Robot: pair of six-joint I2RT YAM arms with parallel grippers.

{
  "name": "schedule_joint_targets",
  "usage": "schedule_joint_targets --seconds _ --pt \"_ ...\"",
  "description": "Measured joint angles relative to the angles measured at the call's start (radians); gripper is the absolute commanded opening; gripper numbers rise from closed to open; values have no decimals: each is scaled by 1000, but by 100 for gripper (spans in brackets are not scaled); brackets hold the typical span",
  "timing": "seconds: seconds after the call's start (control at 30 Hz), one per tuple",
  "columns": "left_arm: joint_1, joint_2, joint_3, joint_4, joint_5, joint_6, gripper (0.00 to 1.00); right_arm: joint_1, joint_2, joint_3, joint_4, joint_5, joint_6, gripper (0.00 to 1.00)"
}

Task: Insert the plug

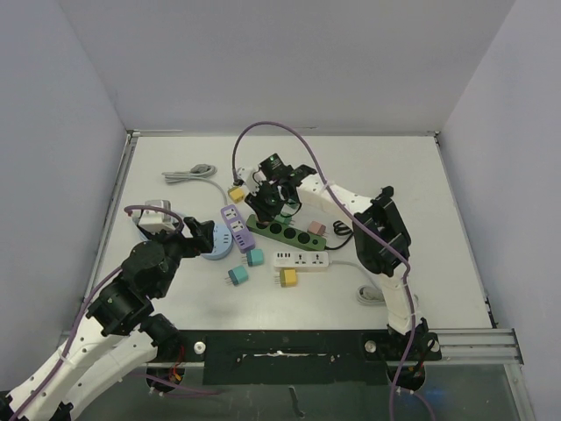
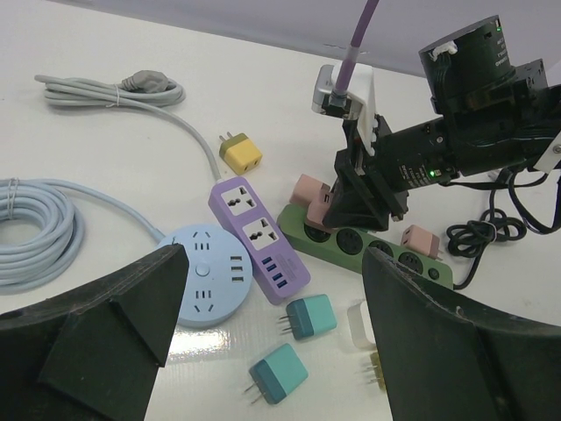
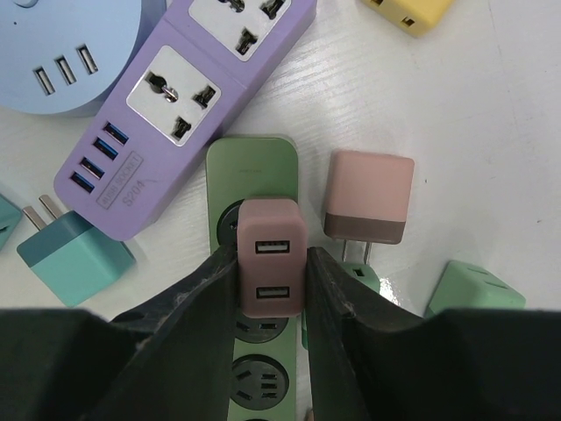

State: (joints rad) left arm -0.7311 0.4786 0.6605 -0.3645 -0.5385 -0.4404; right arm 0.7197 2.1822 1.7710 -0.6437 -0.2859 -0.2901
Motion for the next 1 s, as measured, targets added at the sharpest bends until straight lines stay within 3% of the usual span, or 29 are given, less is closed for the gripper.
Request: schedule_joint_targets --seconds 0.27,0.37,0.47,0.6,0.83,1.0 --pt "0 8 0 0 0 0 80 3 -27 -68 73 5 8 3" --pt "0 14 0 0 0 0 80 5 -74 -113 129 6 23 20" --pt "0 28 0 1 0 1 80 8 -85 -116 140 22 60 47" --pt "0 60 0 1 5 4 82 8 -90 -119 132 61 146 67" --pt "0 126 5 -1 28 6 83 -15 -230 -200 197 108 321 72" --pt "0 140 6 2 50 2 83 -103 -371 -272 270 193 439 71"
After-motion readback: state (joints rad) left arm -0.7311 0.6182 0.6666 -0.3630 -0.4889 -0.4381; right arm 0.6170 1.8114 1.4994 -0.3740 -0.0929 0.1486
